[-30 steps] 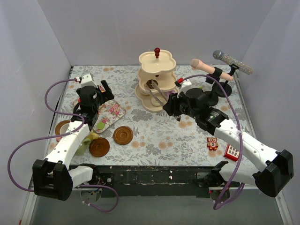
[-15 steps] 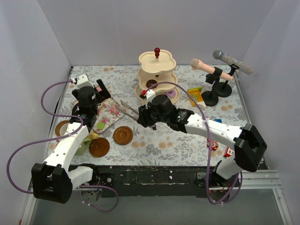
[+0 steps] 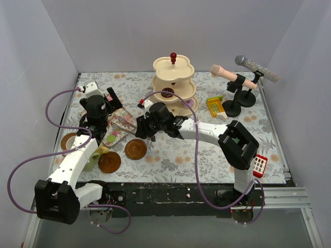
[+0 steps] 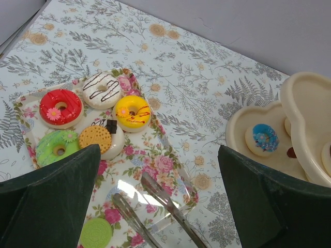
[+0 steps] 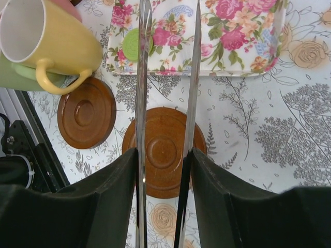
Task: Serve the afternoon tea
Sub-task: Pick up the desert from the tray.
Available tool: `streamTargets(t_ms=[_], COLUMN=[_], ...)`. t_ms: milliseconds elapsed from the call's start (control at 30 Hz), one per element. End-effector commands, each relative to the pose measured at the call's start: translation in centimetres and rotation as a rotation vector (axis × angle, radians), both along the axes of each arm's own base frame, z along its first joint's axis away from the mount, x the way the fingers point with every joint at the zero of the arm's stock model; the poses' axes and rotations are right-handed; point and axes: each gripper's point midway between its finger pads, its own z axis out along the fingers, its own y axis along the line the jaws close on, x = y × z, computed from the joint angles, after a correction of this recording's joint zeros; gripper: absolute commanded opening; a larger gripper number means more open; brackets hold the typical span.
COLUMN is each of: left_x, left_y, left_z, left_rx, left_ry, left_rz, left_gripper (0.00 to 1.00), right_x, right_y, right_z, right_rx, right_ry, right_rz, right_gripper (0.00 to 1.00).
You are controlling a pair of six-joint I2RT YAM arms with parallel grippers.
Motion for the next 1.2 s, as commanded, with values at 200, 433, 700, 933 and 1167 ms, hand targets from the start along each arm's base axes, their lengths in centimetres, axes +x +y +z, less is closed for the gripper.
streamTargets(t_ms=[200, 433, 700, 933, 1167], left_x=[0.1, 0.2, 0.2, 0.3, 0.3], left_y=[-0.2, -0.3, -0.2, -0.2, -0.4], left_z=[1.1, 0.9, 1.0, 1.0, 0.9], left_rx=[0.0, 0.003, 0.006, 0.011, 0.012], left_ry=[-0.028, -0.021, -0.021, -0.022, -0.02], left_rz=[-0.019, -0.024, -0.022, -0.022, -0.029], left_gripper=[0.98, 0.98, 0.98, 0.98, 0.98], right_x=[2.8, 4.3, 6.3, 6.8, 6.7], right_y=[4.8, 6.6, 8.1, 8.3, 8.4], right_z=[4.9, 3.8, 2.8, 1.9, 1.2], right_rx=[0.144, 0.12, 0.075, 0.059, 0.04], right_ry=[-0.094, -0.103, -0.131, -0.124, -0.11], right_rz=[0.043, 0.044, 0.034, 0.026, 0.038], right_gripper=[0.54, 0.52, 0.52, 0.52, 0.52])
